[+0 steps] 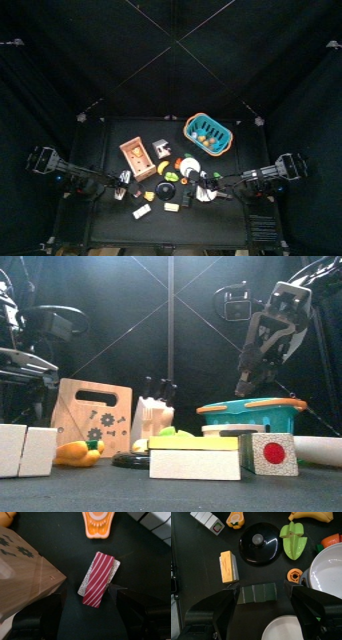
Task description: Grab salmon sushi
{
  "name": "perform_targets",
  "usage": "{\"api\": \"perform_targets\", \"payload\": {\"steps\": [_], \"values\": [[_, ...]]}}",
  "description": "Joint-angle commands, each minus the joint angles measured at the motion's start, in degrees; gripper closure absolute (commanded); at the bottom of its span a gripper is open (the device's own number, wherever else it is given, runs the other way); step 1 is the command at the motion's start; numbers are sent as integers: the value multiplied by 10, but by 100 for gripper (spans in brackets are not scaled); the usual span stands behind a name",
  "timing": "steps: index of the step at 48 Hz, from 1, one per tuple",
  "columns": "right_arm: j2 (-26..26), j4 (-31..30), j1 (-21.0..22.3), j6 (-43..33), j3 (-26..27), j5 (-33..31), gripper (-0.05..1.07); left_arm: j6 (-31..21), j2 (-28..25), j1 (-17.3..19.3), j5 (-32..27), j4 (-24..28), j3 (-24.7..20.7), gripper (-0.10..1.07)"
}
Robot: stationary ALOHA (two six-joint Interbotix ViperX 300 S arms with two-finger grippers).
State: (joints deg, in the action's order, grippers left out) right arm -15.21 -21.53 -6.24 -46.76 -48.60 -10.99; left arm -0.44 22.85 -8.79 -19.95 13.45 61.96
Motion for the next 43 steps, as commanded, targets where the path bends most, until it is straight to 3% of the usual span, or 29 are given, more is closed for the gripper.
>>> {"api": "perform_targets", "payload": {"steps": [1,21,43], "values": [[-15,1,3,1,4,4,3,1,8,-1,12,-1,-5,-1],[-14,1,4,1,4,4,3,1,-15,-25,35,-29,11,-1],[-9,2,7,1,4,6,3,3,-96,-33,87,-46,9,1]]}}
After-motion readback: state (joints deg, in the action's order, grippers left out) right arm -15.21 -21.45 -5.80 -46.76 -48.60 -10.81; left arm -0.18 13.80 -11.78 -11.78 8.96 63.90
